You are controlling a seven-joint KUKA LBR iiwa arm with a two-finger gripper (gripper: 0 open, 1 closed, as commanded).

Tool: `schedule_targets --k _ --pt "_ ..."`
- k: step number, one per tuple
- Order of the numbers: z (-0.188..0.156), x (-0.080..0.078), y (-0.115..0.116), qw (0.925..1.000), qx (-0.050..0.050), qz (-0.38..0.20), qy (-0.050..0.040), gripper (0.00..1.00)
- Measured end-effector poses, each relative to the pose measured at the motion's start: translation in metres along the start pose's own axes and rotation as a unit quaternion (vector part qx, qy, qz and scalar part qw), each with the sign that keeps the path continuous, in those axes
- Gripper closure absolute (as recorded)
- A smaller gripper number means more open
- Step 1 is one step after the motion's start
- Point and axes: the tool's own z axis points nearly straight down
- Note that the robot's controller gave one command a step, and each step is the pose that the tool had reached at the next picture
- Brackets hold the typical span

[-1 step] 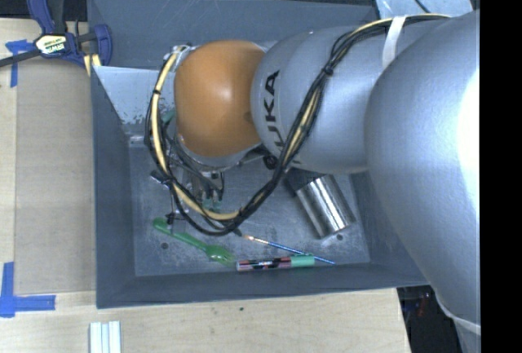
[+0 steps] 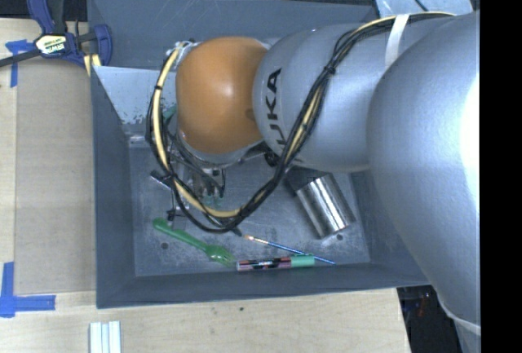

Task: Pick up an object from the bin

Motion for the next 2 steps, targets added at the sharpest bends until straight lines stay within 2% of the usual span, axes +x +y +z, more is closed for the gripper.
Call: schedule_targets --k 1,2 --pt "0.087 -0.016 -0.049 0.9960 0.001 0.089 0.0012 0.00" --pt "0.085 -0.033 -0.063 0.9993 -0.002 0.036 -0.0051 0.00"
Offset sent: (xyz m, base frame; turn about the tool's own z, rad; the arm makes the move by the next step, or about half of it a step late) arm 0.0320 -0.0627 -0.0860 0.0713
